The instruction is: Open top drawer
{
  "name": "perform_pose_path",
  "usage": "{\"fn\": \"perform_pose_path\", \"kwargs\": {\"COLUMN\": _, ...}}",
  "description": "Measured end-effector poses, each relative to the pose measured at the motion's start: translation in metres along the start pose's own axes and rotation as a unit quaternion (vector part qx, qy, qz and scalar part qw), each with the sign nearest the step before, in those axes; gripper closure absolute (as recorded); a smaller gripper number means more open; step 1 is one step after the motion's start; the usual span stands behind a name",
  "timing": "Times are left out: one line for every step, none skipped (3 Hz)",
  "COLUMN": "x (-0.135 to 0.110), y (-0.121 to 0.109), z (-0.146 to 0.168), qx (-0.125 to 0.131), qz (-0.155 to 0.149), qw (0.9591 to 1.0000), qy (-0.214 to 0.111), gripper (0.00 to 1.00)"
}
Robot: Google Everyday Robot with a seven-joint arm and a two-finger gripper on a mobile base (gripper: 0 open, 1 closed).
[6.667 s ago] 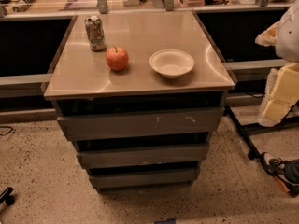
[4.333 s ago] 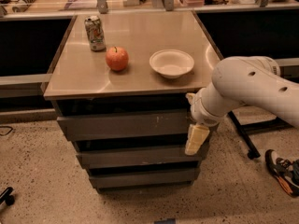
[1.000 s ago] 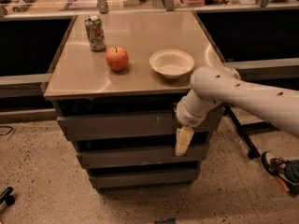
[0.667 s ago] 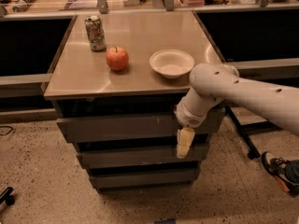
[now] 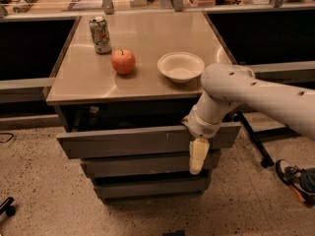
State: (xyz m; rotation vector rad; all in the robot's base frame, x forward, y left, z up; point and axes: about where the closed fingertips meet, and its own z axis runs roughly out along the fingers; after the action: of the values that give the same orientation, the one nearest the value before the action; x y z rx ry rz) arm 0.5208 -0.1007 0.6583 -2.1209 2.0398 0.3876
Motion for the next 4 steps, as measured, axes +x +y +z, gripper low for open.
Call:
{"fn": "perform_pose_path", "kwargs": {"x": 0.000, "y": 0.024, "z": -0.002, "qx": -0.029, "qz": 0.013, "qw": 0.9995, "qy": -0.005, "gripper": 0.00}}
{"fn": "perform_pose_path", "kwargs": {"x": 0.001, "y": 0.046, "z": -0.003, "qx": -0.066, "qz": 0.028, "qw": 0.9974, "qy": -0.013, "gripper": 0.00}}
{"fn": "perform_pose_path", "kwargs": {"x": 0.004, "y": 0.066, "z": -0.004, "qx": -0.098, "qz": 0.042, "qw": 0.9942, "qy": -0.015, "gripper": 0.00}}
{"fn": "perform_pose_path", "kwargs": {"x": 0.004, "y": 0.066, "z": -0.004, "qx": -0.098, "qz": 0.042, "qw": 0.9942, "qy": -0.015, "gripper": 0.00}}
